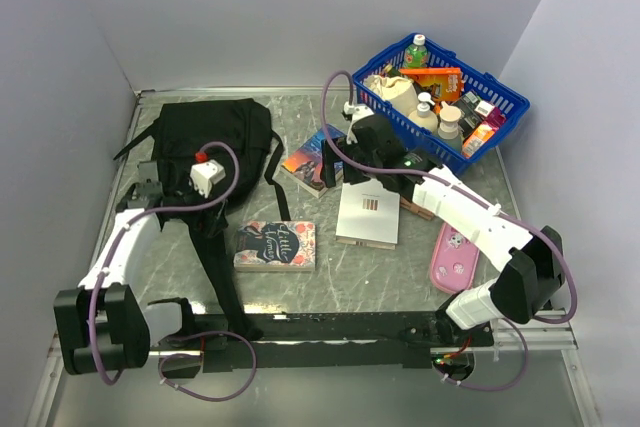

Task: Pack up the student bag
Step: Move the student bag to the center of the board.

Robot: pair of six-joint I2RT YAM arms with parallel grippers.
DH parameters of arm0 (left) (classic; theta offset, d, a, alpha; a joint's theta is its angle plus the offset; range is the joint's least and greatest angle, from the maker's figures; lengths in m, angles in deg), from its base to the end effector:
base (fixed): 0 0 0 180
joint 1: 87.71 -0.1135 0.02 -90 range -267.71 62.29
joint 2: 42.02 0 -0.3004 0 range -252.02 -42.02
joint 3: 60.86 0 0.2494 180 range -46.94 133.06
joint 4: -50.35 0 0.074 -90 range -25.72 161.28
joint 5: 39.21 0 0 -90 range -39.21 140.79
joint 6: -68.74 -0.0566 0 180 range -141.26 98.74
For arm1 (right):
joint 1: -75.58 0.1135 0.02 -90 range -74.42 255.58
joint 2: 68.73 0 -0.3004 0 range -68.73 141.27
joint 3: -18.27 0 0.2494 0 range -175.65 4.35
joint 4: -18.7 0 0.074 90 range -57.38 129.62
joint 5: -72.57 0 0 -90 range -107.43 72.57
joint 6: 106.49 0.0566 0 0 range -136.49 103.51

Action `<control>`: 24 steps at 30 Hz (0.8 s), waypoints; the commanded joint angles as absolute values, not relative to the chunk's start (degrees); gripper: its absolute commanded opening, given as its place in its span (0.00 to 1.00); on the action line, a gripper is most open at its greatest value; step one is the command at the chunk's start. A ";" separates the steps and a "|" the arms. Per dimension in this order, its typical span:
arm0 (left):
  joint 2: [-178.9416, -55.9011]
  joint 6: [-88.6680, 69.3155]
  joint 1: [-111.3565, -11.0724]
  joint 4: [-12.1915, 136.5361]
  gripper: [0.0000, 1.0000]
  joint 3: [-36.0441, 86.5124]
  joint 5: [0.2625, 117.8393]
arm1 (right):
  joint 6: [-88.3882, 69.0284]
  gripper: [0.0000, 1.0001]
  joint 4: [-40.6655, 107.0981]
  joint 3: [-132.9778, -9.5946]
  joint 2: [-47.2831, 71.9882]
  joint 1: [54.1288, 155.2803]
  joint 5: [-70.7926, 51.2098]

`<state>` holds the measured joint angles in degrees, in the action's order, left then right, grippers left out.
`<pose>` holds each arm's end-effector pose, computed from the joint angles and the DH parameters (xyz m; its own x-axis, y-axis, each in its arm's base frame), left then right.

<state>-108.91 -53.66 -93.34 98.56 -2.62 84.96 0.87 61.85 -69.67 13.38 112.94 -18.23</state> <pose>0.2168 -0.0106 0.2511 -0.5833 0.3880 -0.7136 0.6360 0.7647 -0.1042 0.2634 0.2001 0.3572 -0.6383 -0.1120 -0.7616 -0.4269 0.8748 0.2292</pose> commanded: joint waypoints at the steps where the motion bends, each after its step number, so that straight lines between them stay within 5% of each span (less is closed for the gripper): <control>1: -104.78 -54.84 -92.11 86.56 0.96 -6.67 77.44 | 2.31 1.00 59.08 -67.46 12.39 112.84 -16.22; 24: -111.70 -69.24 -91.67 82.65 0.97 -5.27 72.42 | 4.16 1.00 55.39 -62.98 11.78 112.84 -11.98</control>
